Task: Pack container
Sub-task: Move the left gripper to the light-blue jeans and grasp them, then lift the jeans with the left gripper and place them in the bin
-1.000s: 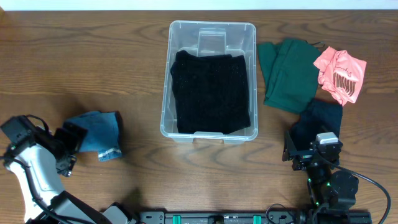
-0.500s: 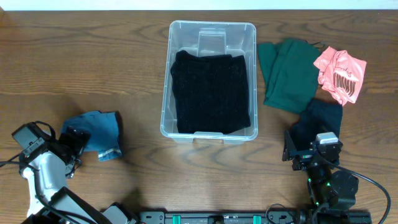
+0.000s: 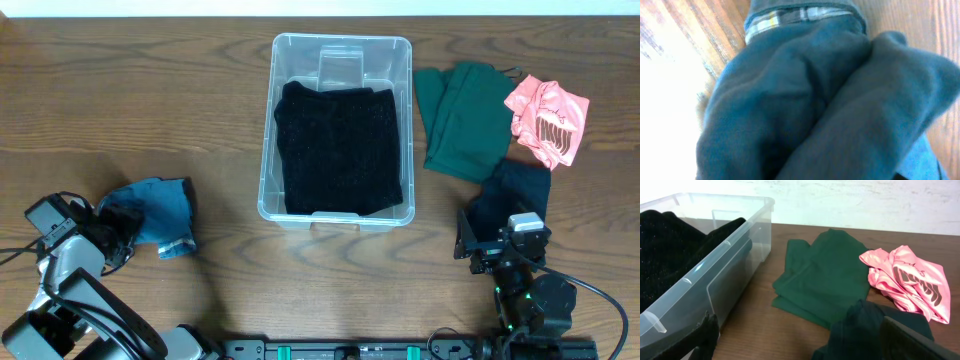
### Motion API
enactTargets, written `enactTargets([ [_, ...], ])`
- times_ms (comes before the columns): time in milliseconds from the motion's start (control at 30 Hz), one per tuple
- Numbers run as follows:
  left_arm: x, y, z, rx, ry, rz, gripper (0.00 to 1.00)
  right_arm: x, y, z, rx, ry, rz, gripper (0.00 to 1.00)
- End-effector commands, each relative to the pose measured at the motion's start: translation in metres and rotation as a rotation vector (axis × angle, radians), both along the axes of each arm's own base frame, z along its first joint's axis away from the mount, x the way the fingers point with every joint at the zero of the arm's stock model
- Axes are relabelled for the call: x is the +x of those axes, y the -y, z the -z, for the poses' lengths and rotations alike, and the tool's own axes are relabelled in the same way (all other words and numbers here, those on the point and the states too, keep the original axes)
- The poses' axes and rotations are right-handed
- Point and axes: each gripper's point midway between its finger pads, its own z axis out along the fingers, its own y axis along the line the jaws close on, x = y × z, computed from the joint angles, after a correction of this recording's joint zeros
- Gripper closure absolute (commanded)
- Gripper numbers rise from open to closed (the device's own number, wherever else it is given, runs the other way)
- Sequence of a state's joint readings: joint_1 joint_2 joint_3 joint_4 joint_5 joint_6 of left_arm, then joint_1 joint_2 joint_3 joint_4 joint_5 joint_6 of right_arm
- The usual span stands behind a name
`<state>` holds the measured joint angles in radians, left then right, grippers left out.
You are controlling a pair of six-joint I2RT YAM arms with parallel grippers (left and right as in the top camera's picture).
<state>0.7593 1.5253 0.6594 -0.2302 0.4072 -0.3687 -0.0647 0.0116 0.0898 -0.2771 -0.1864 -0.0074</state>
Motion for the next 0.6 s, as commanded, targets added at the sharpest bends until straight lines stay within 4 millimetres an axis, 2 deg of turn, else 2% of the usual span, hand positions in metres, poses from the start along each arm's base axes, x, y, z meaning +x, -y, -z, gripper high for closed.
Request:
enactTargets([
  [0, 0.002, 0.006, 0.001, -0.024, 0.025, 0.025, 0.59, 0.000, 0.001, 0.000, 0.011, 0.000, 0.004, 0.01],
  [67, 0.009, 0.008, -0.006, -0.029, 0.067, 0.051, 0.68, 0.000, 0.001, 0.000, 0.011, 0.000, 0.004, 0.01],
  [100, 0.012, 0.010, -0.011, -0.033, 0.090, 0.061, 0.78, 0.000, 0.001, 0.000, 0.011, 0.000, 0.004, 0.01],
  [133, 0.015, 0.011, -0.016, -0.036, 0.116, 0.071, 0.81, 0.000, 0.001, 0.000, 0.011, 0.000, 0.004, 0.01],
  [200, 0.025, 0.017, -0.033, -0.053, 0.189, 0.102, 0.91, 0.000, 0.001, 0.000, 0.011, 0.000, 0.004, 0.01],
  [333, 0.047, 0.034, -0.084, -0.105, 0.388, 0.202, 0.94, 0.000, 0.001, 0.000, 0.011, 0.000, 0.004, 0.01],
  [467, 0.061, 0.049, -0.146, -0.150, 0.564, 0.263, 0.94, 0.000, 0.001, 0.000, 0.011, 0.000, 0.004, 0.01],
  [567, 0.073, 0.068, -0.203, -0.140, 0.718, 0.363, 0.94, 0.000, 0.001, 0.000, 0.011, 0.000, 0.004, 0.01],
])
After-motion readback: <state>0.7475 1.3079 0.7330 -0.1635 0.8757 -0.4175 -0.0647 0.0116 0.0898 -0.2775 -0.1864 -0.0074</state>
